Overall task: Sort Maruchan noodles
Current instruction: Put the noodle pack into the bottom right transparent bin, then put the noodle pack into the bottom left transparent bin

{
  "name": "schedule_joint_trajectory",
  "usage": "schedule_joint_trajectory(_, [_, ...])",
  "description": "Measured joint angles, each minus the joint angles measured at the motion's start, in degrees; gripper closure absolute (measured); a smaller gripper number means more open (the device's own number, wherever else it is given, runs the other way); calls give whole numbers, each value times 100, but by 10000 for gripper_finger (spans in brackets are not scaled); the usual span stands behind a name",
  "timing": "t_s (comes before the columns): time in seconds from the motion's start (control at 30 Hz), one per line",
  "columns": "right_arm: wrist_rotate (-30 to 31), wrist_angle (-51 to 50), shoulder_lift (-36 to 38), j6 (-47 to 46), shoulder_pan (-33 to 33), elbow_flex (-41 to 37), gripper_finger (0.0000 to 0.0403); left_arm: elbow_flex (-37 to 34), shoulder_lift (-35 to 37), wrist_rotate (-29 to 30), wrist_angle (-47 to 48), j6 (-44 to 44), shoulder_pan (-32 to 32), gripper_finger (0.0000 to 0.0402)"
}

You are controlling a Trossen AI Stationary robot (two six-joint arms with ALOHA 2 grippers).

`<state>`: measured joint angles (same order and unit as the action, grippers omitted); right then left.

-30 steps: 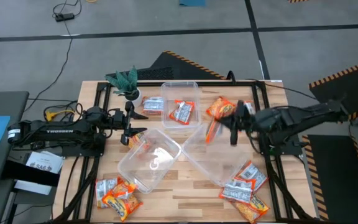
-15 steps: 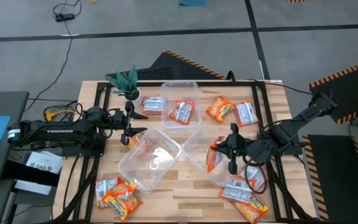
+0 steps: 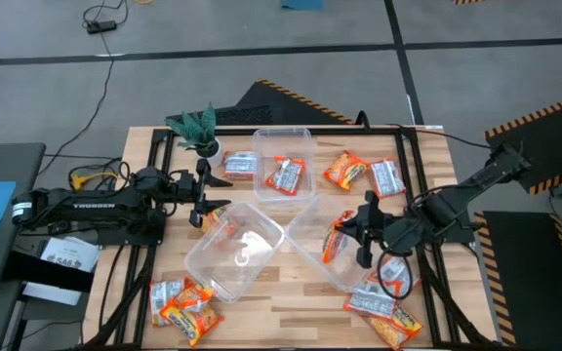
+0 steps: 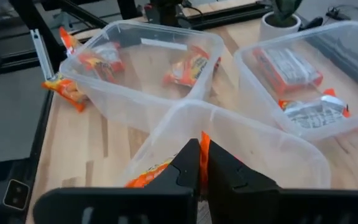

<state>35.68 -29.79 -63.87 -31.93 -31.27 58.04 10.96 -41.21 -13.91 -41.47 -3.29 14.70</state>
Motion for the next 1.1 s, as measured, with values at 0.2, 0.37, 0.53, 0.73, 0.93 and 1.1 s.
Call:
schedule_joint_trajectory(0.2, [21, -21, 3, -398, 33, 0, 305, 0, -1, 24, 0, 1, 2, 185])
schedule_joint_trajectory(0.37, [29, -16, 3, -251, 129, 0, 226, 0, 0, 26, 0, 2, 0, 185])
schedule_joint_trajectory(0.53, [52, -25, 3, -222, 404, 0, 174, 0, 0, 31, 0, 2, 0, 185])
schedule_joint_trajectory(0.73, [59, -366, 20, -215, 957, 0, 168, 0, 0, 44, 52, -35, 1, 185])
schedule_joint_trajectory(0.93, [77, -1682, 145, -697, 1498, -2, 181, 5, 0, 449, 643, -94, 0, 185])
schedule_joint_trajectory(1.1, [450, -2943, 285, -1546, 1690, -24, 188, 447, -4, 1428, 2254, -258, 107, 185])
